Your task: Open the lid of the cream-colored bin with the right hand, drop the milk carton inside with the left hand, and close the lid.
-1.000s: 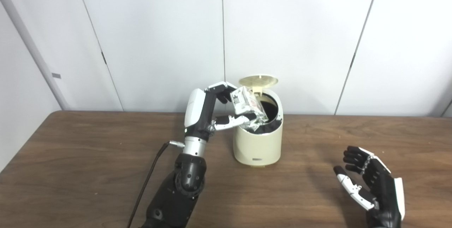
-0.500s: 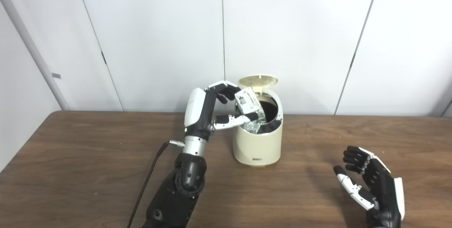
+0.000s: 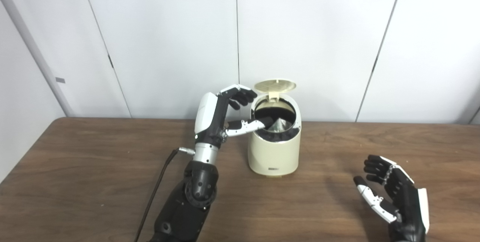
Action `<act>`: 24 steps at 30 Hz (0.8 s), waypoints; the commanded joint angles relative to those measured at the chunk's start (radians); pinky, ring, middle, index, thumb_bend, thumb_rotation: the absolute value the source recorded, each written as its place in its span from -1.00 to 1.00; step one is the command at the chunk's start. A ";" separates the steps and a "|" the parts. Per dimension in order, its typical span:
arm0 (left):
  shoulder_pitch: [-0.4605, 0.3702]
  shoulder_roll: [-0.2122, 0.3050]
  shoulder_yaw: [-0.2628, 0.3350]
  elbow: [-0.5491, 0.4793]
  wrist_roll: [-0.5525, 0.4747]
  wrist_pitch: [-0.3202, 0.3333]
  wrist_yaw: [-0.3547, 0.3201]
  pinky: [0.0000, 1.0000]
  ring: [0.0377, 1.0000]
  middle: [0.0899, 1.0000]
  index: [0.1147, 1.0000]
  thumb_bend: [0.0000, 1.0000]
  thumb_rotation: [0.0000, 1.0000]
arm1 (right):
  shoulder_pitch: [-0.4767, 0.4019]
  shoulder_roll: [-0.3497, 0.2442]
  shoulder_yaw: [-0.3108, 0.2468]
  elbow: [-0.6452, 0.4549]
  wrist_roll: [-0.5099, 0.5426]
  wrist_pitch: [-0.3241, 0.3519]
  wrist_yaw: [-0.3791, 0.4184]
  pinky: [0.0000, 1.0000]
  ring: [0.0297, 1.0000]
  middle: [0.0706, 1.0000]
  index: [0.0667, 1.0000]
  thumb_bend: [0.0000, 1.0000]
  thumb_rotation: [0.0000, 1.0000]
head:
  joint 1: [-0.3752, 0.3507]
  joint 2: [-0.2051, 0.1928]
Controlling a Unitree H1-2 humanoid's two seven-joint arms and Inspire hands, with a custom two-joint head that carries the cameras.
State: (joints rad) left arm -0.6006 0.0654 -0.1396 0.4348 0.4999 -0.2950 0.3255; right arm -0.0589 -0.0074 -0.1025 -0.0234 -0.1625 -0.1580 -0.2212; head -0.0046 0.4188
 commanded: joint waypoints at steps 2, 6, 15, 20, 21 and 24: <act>-0.027 0.016 -0.008 -0.066 0.003 0.035 -0.045 0.07 0.22 0.17 0.24 1.00 0.24 | 0.009 0.013 0.005 0.024 -0.002 -0.022 -0.007 0.25 0.30 0.28 0.27 -0.42 -0.85 | -0.002 0.000; -0.019 0.018 -0.008 -0.088 -0.006 0.052 -0.073 0.11 0.28 0.24 0.29 1.00 0.26 | 0.011 0.012 0.006 0.020 -0.004 -0.020 -0.006 0.24 0.30 0.28 0.27 -0.42 -0.86 | -0.002 0.001; 0.007 0.011 0.015 -0.144 -0.129 0.053 -0.160 0.15 0.34 0.25 0.31 1.00 0.14 | 0.012 0.015 0.007 0.019 -0.008 -0.024 -0.009 0.23 0.29 0.27 0.26 -0.41 -0.88 | -0.005 0.004; 0.045 0.025 0.022 -0.224 -0.204 0.075 -0.240 0.39 0.43 0.31 0.41 1.00 0.21 | 0.008 0.015 0.004 0.019 0.009 -0.019 -0.002 0.25 0.31 0.28 0.26 -0.42 -0.87 | -0.003 0.004; 0.053 0.033 0.024 -0.235 -0.210 0.074 -0.252 0.51 0.46 0.34 0.44 1.00 0.24 | 0.007 0.013 0.004 0.021 0.010 -0.021 -0.001 0.25 0.30 0.28 0.26 -0.42 -0.87 | -0.003 0.004; 0.080 0.054 0.037 -0.269 -0.242 0.075 -0.292 0.71 0.55 0.45 0.56 1.00 0.32 | 0.006 0.011 0.004 0.023 0.013 -0.023 -0.001 0.24 0.30 0.28 0.26 -0.42 -0.87 | -0.003 0.003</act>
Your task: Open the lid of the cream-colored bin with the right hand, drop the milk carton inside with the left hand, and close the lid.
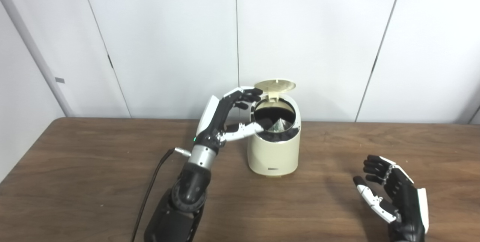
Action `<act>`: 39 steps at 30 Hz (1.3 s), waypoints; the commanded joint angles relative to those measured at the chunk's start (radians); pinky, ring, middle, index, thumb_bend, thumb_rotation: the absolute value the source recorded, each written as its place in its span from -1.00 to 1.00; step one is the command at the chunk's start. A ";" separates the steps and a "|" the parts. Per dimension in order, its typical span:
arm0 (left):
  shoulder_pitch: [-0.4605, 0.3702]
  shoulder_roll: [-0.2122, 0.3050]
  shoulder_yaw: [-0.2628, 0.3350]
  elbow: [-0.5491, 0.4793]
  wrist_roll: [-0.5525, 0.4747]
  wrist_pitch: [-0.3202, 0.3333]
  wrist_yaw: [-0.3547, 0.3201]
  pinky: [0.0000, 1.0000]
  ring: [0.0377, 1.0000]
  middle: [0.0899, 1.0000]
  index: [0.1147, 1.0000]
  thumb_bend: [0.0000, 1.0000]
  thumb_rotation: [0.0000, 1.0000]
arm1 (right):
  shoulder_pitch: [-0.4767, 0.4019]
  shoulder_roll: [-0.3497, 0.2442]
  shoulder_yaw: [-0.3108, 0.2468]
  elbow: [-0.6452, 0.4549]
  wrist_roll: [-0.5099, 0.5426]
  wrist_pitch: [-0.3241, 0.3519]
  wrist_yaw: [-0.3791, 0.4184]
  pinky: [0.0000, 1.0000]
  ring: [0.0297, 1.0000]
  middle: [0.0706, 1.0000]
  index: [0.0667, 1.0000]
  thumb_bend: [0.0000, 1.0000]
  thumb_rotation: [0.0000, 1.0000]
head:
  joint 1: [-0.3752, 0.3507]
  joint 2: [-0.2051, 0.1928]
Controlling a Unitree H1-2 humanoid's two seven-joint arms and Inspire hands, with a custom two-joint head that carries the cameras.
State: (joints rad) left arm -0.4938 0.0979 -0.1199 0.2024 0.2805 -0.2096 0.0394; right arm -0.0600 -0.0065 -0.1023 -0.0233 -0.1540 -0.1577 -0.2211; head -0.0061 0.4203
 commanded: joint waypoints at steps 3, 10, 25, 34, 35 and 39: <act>-0.002 0.035 0.034 -0.053 -0.057 -0.024 -0.028 0.71 0.61 0.55 0.63 1.00 0.35 | 0.009 0.009 0.003 0.021 0.013 -0.018 0.002 0.26 0.31 0.29 0.27 -0.41 -0.88 | -0.001 0.001; 0.050 0.035 0.097 -0.068 -0.046 -0.100 0.048 0.55 0.49 0.48 0.50 1.00 0.57 | 0.010 0.009 0.004 0.018 0.005 -0.010 -0.002 0.25 0.31 0.28 0.26 -0.42 -0.86 | -0.001 0.001; 0.221 0.053 0.139 -0.110 -0.141 -0.158 0.019 0.41 0.44 0.41 0.45 -0.46 0.46 | -0.013 0.007 0.004 0.007 0.016 -0.040 -0.002 0.21 0.30 0.27 0.26 -0.43 -0.80 | -0.006 -0.022; 0.277 0.031 0.153 -0.090 -0.158 -0.215 0.038 0.36 0.44 0.40 0.46 -0.47 0.46 | -0.032 -0.031 0.015 -0.113 0.006 -0.088 0.028 0.15 0.29 0.28 0.26 -0.47 -0.58 | -0.015 -0.017; 0.287 0.027 0.155 -0.091 -0.163 -0.215 0.037 0.37 0.44 0.41 0.49 -0.46 0.50 | -0.041 -0.052 0.022 -0.138 0.006 -0.093 0.048 0.17 0.31 0.31 0.29 -0.41 -0.48 | -0.018 -0.014; 0.319 0.023 0.157 -0.076 -0.146 -0.239 0.044 0.37 0.41 0.42 0.50 -0.44 0.60 | -0.097 -0.138 0.046 -0.214 -0.037 -0.103 0.114 0.24 0.40 0.40 0.38 -0.04 0.05 | -0.026 -0.012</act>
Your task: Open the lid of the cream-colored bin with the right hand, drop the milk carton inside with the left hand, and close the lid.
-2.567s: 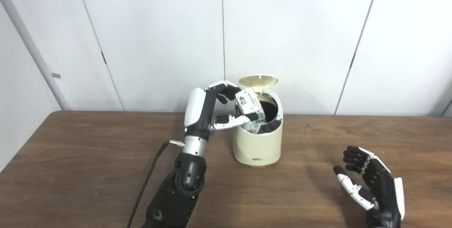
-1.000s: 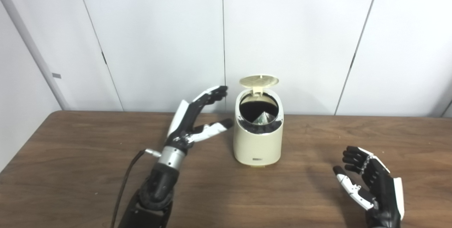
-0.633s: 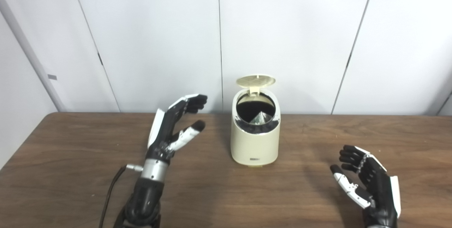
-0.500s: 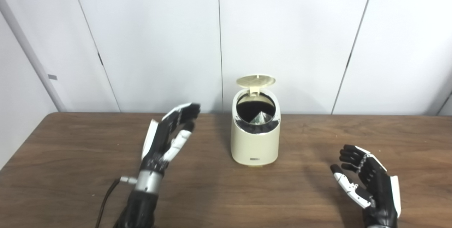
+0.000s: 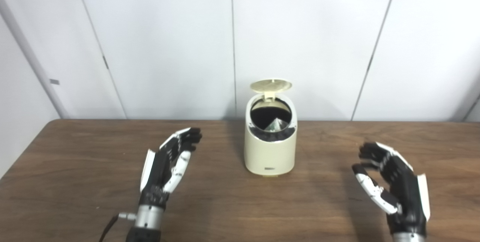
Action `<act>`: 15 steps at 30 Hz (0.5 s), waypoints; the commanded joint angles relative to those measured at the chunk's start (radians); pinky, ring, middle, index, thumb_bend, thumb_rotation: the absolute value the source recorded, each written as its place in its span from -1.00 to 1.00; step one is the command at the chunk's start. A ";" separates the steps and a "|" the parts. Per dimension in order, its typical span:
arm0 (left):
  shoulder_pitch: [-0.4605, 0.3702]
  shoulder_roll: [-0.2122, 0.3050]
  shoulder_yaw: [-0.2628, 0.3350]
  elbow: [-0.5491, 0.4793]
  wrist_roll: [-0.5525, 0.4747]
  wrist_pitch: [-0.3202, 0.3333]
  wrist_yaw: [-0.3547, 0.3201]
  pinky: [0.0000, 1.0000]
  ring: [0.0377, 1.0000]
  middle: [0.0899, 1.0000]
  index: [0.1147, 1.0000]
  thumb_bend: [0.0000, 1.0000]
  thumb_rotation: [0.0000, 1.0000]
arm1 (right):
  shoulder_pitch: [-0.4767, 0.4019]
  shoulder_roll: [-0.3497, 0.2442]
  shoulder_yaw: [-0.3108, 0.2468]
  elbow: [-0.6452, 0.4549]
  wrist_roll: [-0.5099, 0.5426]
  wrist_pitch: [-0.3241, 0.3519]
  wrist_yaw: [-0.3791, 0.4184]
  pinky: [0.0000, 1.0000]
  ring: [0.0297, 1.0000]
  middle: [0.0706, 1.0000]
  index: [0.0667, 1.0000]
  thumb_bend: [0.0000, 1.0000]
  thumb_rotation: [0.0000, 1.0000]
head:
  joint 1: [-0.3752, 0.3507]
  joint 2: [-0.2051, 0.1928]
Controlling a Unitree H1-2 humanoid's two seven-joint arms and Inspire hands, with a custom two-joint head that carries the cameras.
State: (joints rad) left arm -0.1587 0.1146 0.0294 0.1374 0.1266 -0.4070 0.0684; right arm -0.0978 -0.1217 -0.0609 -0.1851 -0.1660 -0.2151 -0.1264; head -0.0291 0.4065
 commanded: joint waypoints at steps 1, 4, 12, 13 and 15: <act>-0.011 0.005 0.008 -0.009 0.013 -0.044 0.017 0.35 0.40 0.41 0.47 -0.43 0.62 | -0.071 -0.039 0.008 -0.064 -0.040 -0.043 0.029 0.29 0.45 0.46 0.44 0.10 0.25 | -0.004 0.003; 0.011 -0.005 0.010 0.001 0.034 -0.060 0.049 0.28 0.34 0.35 0.35 -0.40 0.62 | -0.125 -0.108 0.019 -0.104 -0.086 -0.008 0.077 0.45 0.61 0.65 0.63 0.31 0.53 | -0.008 0.006; 0.026 0.006 -0.029 0.037 0.031 -0.063 0.096 0.26 0.34 0.33 0.32 -0.30 0.71 | -0.297 -0.190 0.033 -0.211 -0.105 0.214 0.217 0.46 0.75 0.84 0.81 0.59 0.68 | -0.007 0.013; 0.026 0.007 -0.034 0.041 0.024 -0.063 0.099 0.24 0.33 0.32 0.32 -0.26 0.68 | -0.319 -0.191 0.038 -0.222 -0.119 0.250 0.230 0.39 0.75 0.85 0.81 0.61 0.68 | -0.007 0.012; 0.027 0.009 -0.042 0.047 0.018 -0.063 0.107 0.24 0.33 0.32 0.32 -0.23 0.67 | -0.378 -0.211 0.061 -0.222 -0.170 0.296 0.264 0.37 0.76 0.85 0.81 0.57 0.67 | -0.002 0.014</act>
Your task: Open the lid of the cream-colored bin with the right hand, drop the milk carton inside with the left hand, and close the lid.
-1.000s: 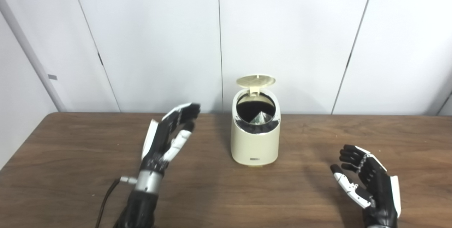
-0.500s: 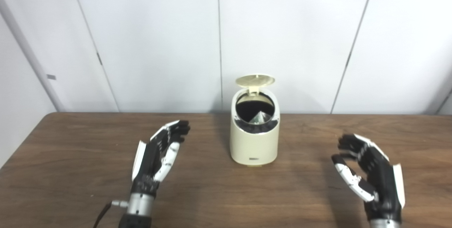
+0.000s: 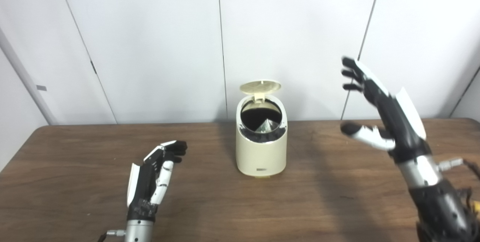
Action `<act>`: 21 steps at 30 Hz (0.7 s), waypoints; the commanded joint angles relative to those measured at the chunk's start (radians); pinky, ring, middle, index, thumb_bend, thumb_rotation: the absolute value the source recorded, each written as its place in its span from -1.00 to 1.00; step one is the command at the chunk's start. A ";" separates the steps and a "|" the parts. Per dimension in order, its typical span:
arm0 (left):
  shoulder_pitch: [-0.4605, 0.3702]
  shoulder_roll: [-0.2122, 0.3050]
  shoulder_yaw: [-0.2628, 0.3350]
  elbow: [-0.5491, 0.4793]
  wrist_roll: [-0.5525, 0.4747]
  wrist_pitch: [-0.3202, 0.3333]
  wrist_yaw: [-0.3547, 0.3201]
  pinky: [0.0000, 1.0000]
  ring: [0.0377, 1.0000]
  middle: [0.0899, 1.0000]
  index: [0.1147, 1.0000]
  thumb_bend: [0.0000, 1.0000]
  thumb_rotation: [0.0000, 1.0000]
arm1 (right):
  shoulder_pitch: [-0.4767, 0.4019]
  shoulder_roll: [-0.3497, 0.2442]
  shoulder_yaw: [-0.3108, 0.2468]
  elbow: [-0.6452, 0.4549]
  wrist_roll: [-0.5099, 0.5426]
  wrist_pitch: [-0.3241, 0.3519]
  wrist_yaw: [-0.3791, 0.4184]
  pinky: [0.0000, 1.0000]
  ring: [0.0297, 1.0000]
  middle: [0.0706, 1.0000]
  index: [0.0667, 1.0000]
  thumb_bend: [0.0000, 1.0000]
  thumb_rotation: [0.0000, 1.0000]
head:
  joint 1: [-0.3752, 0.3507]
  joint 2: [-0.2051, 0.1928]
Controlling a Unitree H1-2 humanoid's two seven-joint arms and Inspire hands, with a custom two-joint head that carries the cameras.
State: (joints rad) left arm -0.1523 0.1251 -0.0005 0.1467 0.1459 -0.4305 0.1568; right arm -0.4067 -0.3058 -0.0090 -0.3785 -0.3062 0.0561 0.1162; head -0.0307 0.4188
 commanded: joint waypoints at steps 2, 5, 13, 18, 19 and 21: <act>0.021 0.000 -0.017 0.040 -0.007 -0.039 0.026 0.25 0.33 0.32 0.31 -0.21 0.65 | -0.116 -0.039 0.027 -0.022 -0.070 0.062 0.048 0.48 0.77 0.84 0.81 0.54 0.66 | 0.001 0.003; 0.022 0.001 -0.022 0.037 -0.019 -0.039 0.025 0.26 0.33 0.32 0.30 -0.20 0.63 | -0.190 -0.061 0.067 -0.007 -0.137 0.121 0.098 0.59 0.81 0.83 0.81 0.59 0.70 | 0.002 0.006; 0.023 0.000 -0.029 0.036 -0.049 -0.039 0.015 0.23 0.33 0.31 0.28 0.04 0.59 | -0.358 -0.090 0.218 0.070 -0.377 0.202 0.224 0.61 0.80 0.74 0.72 0.58 0.66 | 0.006 0.008; 0.022 0.004 -0.033 0.035 -0.032 -0.039 0.030 0.24 0.33 0.31 0.28 0.03 0.61 | -0.412 -0.081 0.272 0.138 -0.447 0.228 0.282 0.75 0.86 0.76 0.74 0.61 0.66 | 0.009 0.009; 0.021 0.005 -0.033 0.036 -0.030 -0.039 0.033 0.25 0.33 0.31 0.28 0.03 0.63 | -0.422 -0.076 0.281 0.153 -0.455 0.233 0.295 0.78 0.86 0.76 0.74 0.64 0.68 | 0.011 0.010; 0.019 0.008 -0.038 0.038 -0.030 -0.039 0.039 0.25 0.33 0.31 0.28 0.02 0.64 | -0.433 -0.068 0.294 0.173 -0.469 0.240 0.315 0.81 0.87 0.77 0.74 0.65 0.69 | 0.012 0.008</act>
State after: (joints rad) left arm -0.1575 0.1337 -0.0271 0.1556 0.0934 -0.4353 0.1831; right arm -0.7743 -0.3730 0.2917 -0.1944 -0.7561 0.2913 0.4318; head -0.0184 0.4249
